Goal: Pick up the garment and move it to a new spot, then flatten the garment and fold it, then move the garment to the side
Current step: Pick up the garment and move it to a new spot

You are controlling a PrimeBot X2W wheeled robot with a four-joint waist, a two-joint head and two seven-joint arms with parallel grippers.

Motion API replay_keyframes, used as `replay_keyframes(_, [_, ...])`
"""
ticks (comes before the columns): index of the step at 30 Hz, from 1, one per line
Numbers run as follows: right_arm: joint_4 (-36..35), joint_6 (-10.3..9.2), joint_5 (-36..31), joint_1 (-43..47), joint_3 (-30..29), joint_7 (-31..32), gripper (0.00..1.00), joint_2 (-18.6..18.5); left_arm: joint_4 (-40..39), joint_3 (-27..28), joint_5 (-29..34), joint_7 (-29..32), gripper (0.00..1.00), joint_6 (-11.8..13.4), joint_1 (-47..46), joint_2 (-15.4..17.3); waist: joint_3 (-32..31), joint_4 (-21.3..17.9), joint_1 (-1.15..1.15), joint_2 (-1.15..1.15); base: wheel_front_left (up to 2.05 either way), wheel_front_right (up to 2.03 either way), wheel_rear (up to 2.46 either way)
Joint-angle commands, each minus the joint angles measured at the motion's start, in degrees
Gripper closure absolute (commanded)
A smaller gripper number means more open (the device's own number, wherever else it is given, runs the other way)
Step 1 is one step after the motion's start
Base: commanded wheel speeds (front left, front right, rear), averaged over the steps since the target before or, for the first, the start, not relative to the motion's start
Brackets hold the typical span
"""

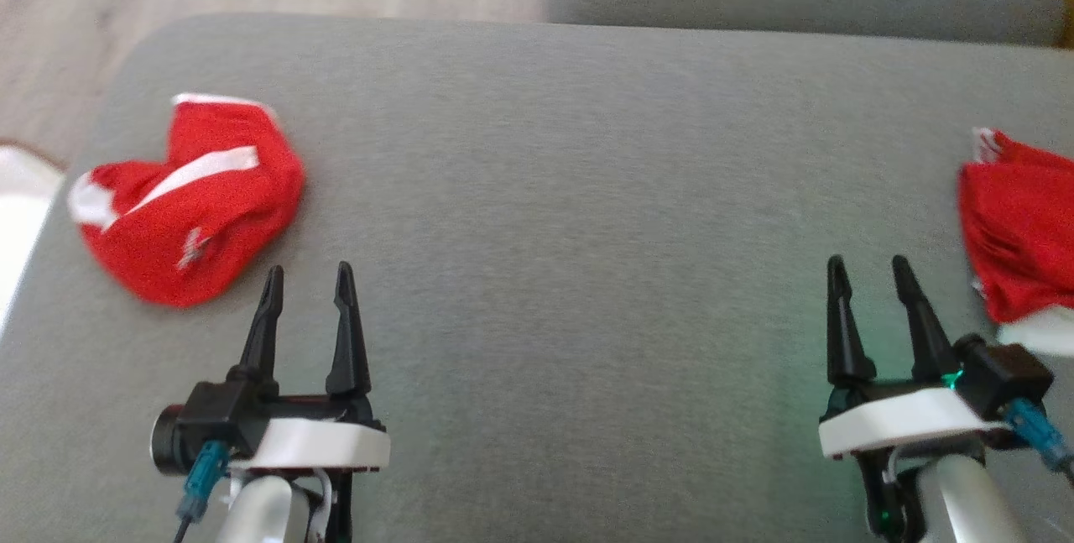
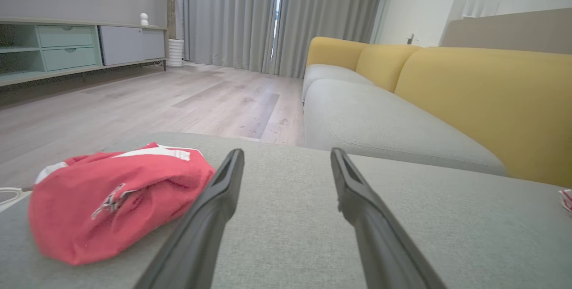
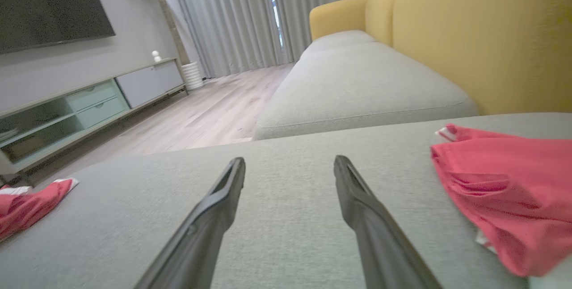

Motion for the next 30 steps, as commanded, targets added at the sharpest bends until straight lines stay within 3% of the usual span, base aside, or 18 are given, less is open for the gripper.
replay_keyframes(1, [-1.58, 0.39, -0.61, 0.28, 2.18, -0.62, 0.00, -0.19, -1.34, 2.12, -0.44, -0.29, 0.00, 0.56, -1.16, 0.31, -0.93, 4.53, 0.00, 0.00, 0.00, 0.00, 0.00])
replay_keyframes(14, [-0.49, 0.39, 0.62, 1.03, 4.14, -0.62, 0.00, -0.19, -1.00, 2.37, 0.59, -0.29, 0.00, 0.90, 0.99, 0.31, -2.96, 21.96, 0.00, 0.00, 0.00, 0.00, 0.00])
replay_keyframes(21, [1.30, 0.39, 1.14, -0.86, 7.31, -0.62, 0.00, -0.19, -3.06, 4.29, 0.51, -0.29, 0.00, 1.46, 2.48, 0.31, -2.06, 22.81, 0.00, 0.00, 0.00, 0.00, 0.00])
replay_keyframes(30, [1.08, 0.39, 0.50, -0.93, 6.20, -0.62, 0.00, -0.19, -2.97, 6.87, 1.06, -0.29, 0.00, 0.62, 1.27, 0.31, -1.24, 22.15, 0.00, 0.00, 0.00, 0.00, 0.00])
